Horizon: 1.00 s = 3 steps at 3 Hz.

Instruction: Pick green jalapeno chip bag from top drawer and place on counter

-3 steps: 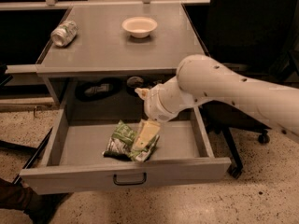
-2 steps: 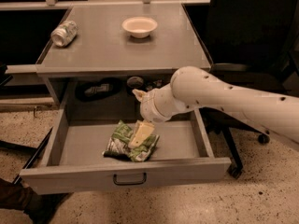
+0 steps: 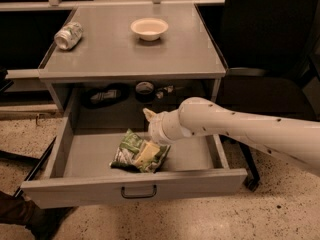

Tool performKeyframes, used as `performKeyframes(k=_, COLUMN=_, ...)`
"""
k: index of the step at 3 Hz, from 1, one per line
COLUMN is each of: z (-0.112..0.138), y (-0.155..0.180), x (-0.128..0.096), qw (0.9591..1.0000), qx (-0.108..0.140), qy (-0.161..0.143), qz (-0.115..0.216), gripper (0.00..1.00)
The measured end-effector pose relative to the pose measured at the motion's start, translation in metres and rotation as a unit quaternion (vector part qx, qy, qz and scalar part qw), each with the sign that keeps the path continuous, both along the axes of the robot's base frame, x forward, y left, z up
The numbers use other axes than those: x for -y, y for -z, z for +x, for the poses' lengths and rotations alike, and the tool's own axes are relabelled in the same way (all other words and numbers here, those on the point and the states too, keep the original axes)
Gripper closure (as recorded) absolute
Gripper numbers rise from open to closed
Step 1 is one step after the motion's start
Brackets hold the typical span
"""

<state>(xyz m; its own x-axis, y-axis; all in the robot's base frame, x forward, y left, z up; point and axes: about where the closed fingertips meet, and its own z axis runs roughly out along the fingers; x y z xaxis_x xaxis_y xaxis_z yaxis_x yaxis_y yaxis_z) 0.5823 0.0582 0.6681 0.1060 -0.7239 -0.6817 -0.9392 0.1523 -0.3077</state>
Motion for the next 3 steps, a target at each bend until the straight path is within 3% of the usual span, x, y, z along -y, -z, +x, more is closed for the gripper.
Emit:
performKeyframes(k=1, z=-0.001, y=0.003, x=-0.003, qw=1.0, qx=-0.005, qy=-0.004, qz=0.001, gripper=0.0)
performKeyframes(k=3, z=-0.002, y=0.033, x=-0.039, qw=0.9982, qx=-0.04, qy=-0.045, qz=0.005, gripper=0.0)
